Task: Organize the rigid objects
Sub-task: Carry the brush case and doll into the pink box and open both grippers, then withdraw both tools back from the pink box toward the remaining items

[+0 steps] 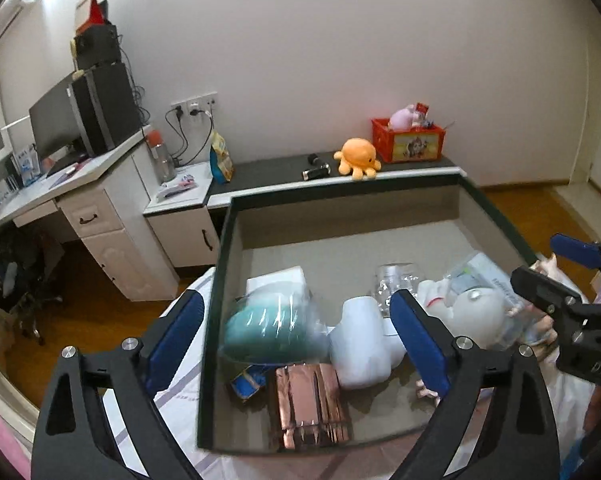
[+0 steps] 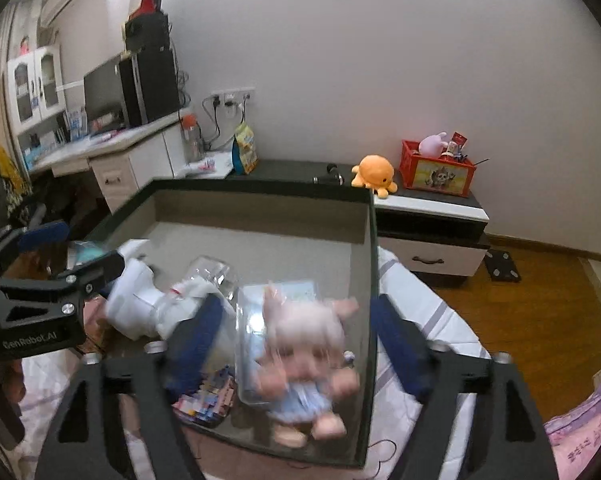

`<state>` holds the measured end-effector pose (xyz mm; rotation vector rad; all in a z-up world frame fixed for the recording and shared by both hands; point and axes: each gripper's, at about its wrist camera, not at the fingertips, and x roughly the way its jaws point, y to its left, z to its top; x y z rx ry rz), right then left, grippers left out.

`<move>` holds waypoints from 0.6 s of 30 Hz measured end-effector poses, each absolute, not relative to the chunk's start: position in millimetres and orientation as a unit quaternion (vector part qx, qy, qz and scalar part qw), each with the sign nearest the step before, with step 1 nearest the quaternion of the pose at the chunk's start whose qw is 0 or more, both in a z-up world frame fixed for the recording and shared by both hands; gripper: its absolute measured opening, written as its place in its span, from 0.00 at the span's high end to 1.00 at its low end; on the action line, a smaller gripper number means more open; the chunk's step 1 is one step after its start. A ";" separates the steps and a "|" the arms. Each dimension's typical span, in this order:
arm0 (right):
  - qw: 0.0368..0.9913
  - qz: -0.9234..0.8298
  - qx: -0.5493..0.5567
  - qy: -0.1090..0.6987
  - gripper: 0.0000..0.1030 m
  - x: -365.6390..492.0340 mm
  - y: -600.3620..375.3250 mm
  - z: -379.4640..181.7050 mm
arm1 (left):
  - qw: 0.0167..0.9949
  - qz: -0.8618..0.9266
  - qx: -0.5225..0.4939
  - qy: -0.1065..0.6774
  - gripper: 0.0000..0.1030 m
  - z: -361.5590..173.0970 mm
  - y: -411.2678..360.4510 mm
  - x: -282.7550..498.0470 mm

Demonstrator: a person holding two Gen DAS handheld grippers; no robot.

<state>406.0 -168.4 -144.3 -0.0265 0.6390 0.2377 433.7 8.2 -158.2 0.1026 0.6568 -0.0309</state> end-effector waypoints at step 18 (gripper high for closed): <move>0.973 0.149 -0.007 0.174 0.00 220.2 -164.0 -41.7 | 0.987 -0.004 0.024 0.158 0.00 -58.7 20.8 211.8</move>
